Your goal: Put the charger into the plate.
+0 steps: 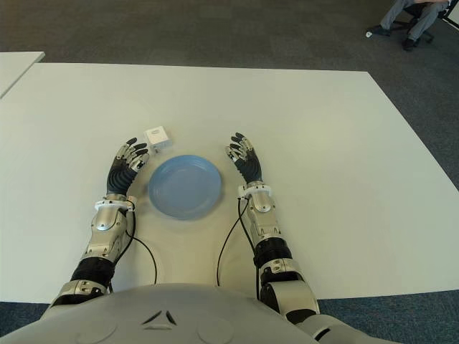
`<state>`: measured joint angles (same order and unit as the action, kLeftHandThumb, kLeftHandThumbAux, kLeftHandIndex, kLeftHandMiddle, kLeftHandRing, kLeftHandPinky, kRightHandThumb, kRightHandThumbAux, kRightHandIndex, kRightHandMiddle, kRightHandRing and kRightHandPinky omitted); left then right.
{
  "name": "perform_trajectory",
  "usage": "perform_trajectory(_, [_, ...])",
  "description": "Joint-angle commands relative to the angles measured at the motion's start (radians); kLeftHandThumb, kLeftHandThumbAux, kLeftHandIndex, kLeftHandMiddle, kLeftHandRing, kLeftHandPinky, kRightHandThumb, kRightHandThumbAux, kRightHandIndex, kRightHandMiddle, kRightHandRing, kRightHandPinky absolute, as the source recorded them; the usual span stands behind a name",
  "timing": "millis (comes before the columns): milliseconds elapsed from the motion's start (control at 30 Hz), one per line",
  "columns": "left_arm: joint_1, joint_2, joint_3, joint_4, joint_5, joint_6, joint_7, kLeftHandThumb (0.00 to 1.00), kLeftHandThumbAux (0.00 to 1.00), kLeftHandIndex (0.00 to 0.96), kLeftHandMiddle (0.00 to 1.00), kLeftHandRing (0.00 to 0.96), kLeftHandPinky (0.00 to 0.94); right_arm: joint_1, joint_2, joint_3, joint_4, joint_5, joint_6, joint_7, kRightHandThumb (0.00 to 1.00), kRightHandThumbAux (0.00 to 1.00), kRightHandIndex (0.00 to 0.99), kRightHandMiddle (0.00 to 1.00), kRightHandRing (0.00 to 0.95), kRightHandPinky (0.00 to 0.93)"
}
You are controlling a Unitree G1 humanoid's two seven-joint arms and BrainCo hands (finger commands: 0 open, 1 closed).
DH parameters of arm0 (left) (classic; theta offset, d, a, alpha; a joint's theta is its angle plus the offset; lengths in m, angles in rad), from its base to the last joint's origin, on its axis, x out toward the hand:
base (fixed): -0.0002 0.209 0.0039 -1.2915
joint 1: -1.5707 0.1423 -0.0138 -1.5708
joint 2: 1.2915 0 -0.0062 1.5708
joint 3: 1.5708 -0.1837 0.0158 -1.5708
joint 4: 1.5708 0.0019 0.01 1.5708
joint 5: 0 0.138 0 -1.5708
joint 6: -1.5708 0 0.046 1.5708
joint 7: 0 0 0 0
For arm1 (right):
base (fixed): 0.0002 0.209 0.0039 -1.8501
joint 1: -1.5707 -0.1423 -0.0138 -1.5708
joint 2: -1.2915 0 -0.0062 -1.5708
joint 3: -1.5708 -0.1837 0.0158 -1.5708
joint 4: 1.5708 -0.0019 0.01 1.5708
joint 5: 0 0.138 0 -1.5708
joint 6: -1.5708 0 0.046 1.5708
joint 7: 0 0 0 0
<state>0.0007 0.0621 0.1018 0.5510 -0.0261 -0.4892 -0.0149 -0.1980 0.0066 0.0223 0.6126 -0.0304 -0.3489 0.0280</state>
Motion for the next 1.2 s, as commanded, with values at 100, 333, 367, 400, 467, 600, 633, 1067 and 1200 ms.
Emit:
perform_trajectory(100, [0.037,0.007,0.0,0.025,0.018,0.047,0.012,0.06,0.695,0.119,0.218,0.246,0.3,0.024,0.009,0.007,0.002,0.002,0.052,0.011,0.0,0.603,0.126,0.193,0.193,0.209])
perform_trajectory(333, [0.02,0.012,0.002,0.009,0.042,0.039,0.039,0.265,0.739,0.126,0.234,0.269,0.319,0.021,0.017,0.007,-0.006,-0.001,0.073,0.007,0.0,0.608,0.126,0.195,0.194,0.213])
perform_trajectory(367, [0.019,0.013,0.002,0.007,0.046,0.038,0.043,0.293,0.74,0.128,0.235,0.268,0.312,0.021,0.017,0.007,-0.007,-0.001,0.075,0.007,0.0,0.609,0.126,0.196,0.196,0.216])
perform_trajectory(400, [0.015,0.019,0.003,-0.005,0.052,0.046,0.048,0.304,0.741,0.129,0.236,0.268,0.309,0.022,0.017,0.007,-0.008,0.0,0.075,0.009,0.0,0.609,0.127,0.197,0.196,0.218])
perform_trajectory(467, [0.008,0.032,0.01,-0.029,0.056,0.063,0.051,0.348,0.734,0.134,0.231,0.258,0.284,0.022,0.019,0.007,-0.009,0.0,0.075,0.01,0.0,0.611,0.13,0.2,0.199,0.221])
perform_trajectory(600, [0.004,0.055,0.032,-0.075,0.051,0.1,0.06,0.399,0.723,0.144,0.227,0.247,0.273,0.019,0.026,0.01,0.0,-0.002,0.068,0.01,0.0,0.615,0.134,0.204,0.204,0.225])
perform_trajectory(633, [0.003,0.056,0.037,-0.083,0.049,0.11,0.066,0.421,0.718,0.151,0.229,0.246,0.274,0.018,0.027,0.012,0.002,-0.003,0.065,0.009,0.0,0.617,0.135,0.205,0.204,0.223])
perform_trajectory(1067, [-0.124,0.084,0.092,-0.253,0.015,0.434,0.106,0.35,0.672,0.158,0.23,0.233,0.243,0.01,0.046,0.026,0.008,0.002,0.075,0.016,0.0,0.625,0.134,0.204,0.203,0.217])
perform_trajectory(1200, [-0.171,0.102,0.079,-0.33,0.009,0.559,0.087,0.271,0.648,0.139,0.217,0.216,0.227,0.003,0.054,0.029,0.01,0.001,0.081,0.015,0.0,0.626,0.135,0.203,0.204,0.219])
